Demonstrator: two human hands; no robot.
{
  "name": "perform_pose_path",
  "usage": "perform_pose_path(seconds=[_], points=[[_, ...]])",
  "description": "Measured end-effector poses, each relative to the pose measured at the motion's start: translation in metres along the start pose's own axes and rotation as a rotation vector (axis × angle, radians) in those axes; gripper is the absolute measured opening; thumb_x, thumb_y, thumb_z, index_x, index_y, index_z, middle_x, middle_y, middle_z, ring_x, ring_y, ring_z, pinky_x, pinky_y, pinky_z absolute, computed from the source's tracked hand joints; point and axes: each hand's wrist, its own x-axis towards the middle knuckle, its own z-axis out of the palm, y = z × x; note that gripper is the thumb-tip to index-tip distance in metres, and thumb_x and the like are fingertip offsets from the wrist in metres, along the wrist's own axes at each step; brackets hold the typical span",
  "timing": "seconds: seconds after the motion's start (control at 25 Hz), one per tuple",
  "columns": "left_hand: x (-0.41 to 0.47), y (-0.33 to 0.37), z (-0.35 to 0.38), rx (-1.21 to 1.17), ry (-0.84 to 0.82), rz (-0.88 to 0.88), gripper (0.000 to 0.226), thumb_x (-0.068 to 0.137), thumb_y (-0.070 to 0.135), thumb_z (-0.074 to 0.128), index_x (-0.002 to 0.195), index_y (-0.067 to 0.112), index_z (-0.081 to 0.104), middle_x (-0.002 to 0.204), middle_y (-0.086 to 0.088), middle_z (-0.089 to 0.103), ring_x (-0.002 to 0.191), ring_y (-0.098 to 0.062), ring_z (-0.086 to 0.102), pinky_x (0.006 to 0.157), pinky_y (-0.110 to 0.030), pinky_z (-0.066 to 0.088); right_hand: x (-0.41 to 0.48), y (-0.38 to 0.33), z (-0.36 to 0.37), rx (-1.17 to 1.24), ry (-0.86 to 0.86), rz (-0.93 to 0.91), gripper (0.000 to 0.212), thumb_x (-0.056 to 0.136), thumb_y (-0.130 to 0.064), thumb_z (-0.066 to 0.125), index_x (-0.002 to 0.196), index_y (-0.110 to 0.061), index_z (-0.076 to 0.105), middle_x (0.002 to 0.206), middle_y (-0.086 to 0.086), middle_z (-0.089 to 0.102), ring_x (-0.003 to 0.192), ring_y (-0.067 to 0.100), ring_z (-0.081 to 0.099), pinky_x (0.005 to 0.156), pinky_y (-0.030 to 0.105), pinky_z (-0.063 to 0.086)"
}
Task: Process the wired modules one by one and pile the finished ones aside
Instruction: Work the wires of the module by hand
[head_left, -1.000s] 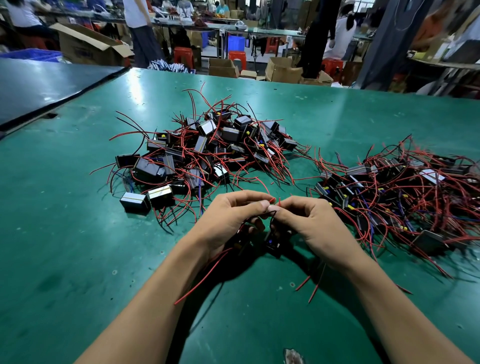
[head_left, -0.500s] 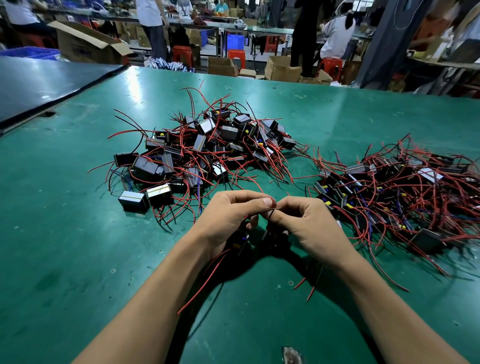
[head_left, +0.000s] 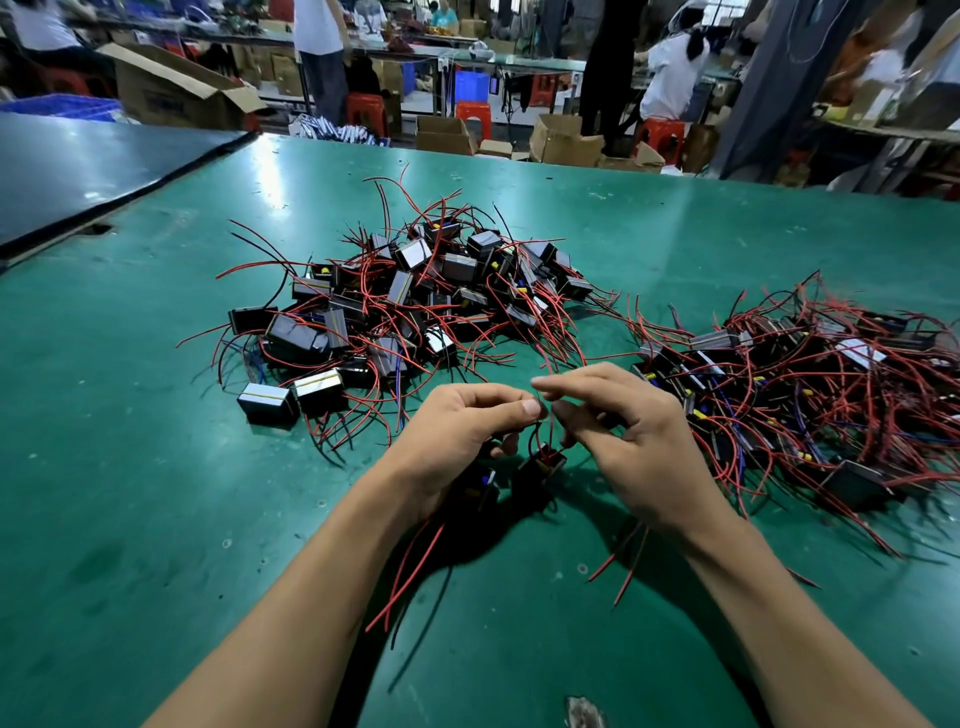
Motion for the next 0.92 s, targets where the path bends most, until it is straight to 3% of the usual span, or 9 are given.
perform_pose_path(seconds=[0.2,0.4,0.56,0.8,0.92], points=[[-0.002,0.002,-0.0047,0.024,-0.034,-0.029,0.009,0.086,0.015,0.07,0.079,0.011,0.074,0.064,-0.002,0.054,0.057,-0.013,0.045,0.058,-0.026,0.035,0.0008,-0.0004,-0.0021,-0.05,-0.031,-0.034,0.022,0.088,-0.001,0.072,0.108,-0.008,0.077,0.097,0.0,0.071,0.085,0.005,0.065,0.076,0.016,0.048],[-0.0043,0.0036,-0.007,0.024,-0.031,-0.022,0.018,0.069,0.027,0.078,0.079,0.012,0.077,0.07,-0.011,0.053,0.059,-0.017,0.045,0.059,-0.029,0.035,0.0016,-0.0024,-0.005,0.002,-0.055,0.084,0.01,0.089,-0.013,0.073,0.098,-0.016,0.077,0.087,-0.012,0.069,0.075,0.004,0.061,0.068,0.016,0.043],[-0.0037,0.002,-0.0072,0.039,-0.021,-0.003,0.023,0.067,0.028,0.081,0.079,0.01,0.077,0.062,-0.003,0.058,0.055,-0.013,0.047,0.055,-0.026,0.036,-0.0001,-0.0064,-0.0034,0.069,-0.048,0.215,0.009,0.092,-0.019,0.071,0.086,-0.026,0.072,0.069,-0.02,0.063,0.059,0.002,0.05,0.06,0.014,0.039],[-0.0023,0.0005,-0.0043,0.193,0.03,0.028,0.009,0.082,0.018,0.077,0.075,0.012,0.077,0.056,0.003,0.06,0.05,-0.008,0.047,0.049,-0.021,0.037,0.0029,-0.0078,0.0006,0.226,-0.061,0.473,0.021,0.091,-0.021,0.069,0.071,-0.012,0.069,0.053,-0.01,0.048,0.05,0.008,0.039,0.048,0.017,0.032],[-0.0013,-0.0005,-0.0033,0.18,0.062,0.055,0.009,0.084,0.016,0.075,0.075,0.013,0.075,0.053,0.009,0.059,0.045,-0.004,0.047,0.046,-0.016,0.037,0.0026,-0.0076,0.0006,0.416,-0.054,0.574,0.018,0.089,-0.022,0.072,0.076,-0.01,0.073,0.056,-0.005,0.053,0.048,0.009,0.04,0.045,0.018,0.03]])
